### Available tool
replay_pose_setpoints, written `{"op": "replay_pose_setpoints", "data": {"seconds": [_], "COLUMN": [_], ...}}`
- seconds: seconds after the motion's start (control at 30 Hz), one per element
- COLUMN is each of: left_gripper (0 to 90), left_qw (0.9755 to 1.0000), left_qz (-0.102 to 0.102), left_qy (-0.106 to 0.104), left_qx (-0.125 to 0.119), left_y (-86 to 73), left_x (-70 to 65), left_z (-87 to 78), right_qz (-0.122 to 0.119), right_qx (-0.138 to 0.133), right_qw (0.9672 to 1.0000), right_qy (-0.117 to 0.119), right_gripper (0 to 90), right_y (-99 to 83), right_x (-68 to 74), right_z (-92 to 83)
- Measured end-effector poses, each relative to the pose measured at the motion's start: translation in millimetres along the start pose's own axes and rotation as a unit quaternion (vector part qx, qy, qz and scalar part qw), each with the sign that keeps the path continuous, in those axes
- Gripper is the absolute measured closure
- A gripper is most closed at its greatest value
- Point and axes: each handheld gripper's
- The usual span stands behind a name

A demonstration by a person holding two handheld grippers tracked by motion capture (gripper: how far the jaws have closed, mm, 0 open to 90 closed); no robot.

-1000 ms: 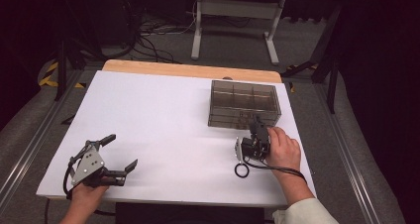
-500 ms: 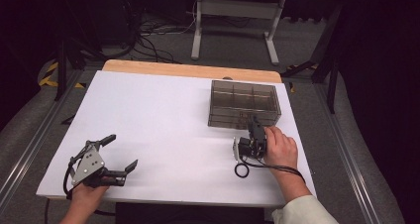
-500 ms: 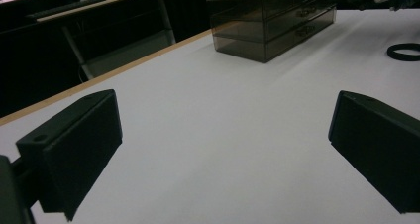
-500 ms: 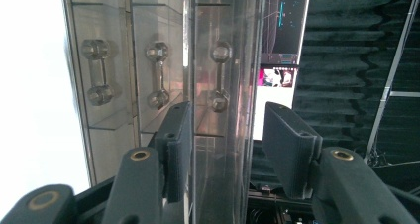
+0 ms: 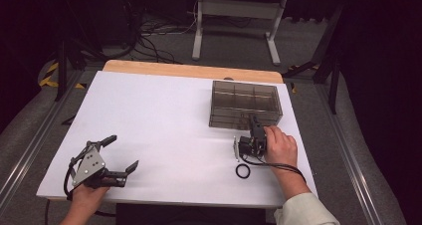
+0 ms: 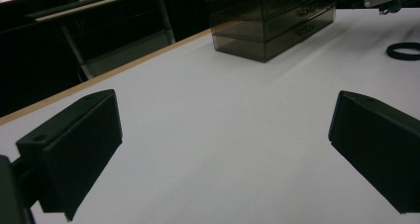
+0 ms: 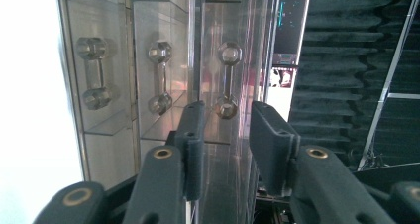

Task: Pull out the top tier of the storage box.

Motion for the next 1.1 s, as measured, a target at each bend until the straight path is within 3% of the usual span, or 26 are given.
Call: {"op": "replay_pose_setpoints", "data": {"seconds": [0.23,0.5,0.57,0.77,0.8,0.93,1.0,1.03,1.1], "left_gripper": [1.0,1.0,1.0,1.0,1.0,1.0,1.0,1.0,1.0], "left_qw": [1.0000,1.0000,1.0000,1.0000,1.0000,1.0000,1.0000,1.0000,1.0000], "left_qz": [0.001,0.000,0.000,0.002,0.001,0.000,0.002,0.003,0.002], "left_qy": [0.001,0.000,0.001,0.000,-0.001,0.000,-0.001,-0.002,0.001], "left_qx": [0.001,0.002,0.002,0.003,0.003,0.003,0.005,0.005,0.004], "left_y": [0.1,-0.1,-0.1,-0.2,-0.2,-0.3,-0.1,0.0,0.0], "left_x": [0.1,0.1,-0.5,0.0,0.0,-0.3,-0.2,-0.3,-0.5], "left_z": [-0.4,0.2,0.6,0.5,0.5,0.8,0.7,0.7,0.7], "right_qz": [0.004,0.006,-0.008,-0.005,0.009,-0.004,0.012,0.001,0.005], "right_qx": [0.013,0.014,0.003,0.000,0.012,-0.005,0.011,-0.001,0.001], "right_qw": [0.9999,0.9999,1.0000,1.0000,0.9999,1.0000,0.9998,0.9999,0.9999], "right_qy": [-0.004,-0.002,-0.002,-0.001,0.006,0.004,0.011,0.010,0.012], "right_gripper": [79.1,79.8,79.9,80.4,80.4,80.4,80.5,80.5,80.4], "right_y": [1.3,0.9,1.3,0.8,-0.2,-0.6,-0.8,-0.7,-0.6], "right_x": [4.5,5.2,2.0,0.8,1.7,-2.9,-2.7,-5.6,-6.7], "right_z": [1.2,1.1,3.0,2.1,-1.4,-2.9,-7.9,-8.1,-10.9]}}
Point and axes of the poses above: each handheld gripper's, and its own axes: z roughly forward along the jaws, y roughly out of its top, x roughly to its left, and after that the axes turned 12 degrees about -y, right-handed
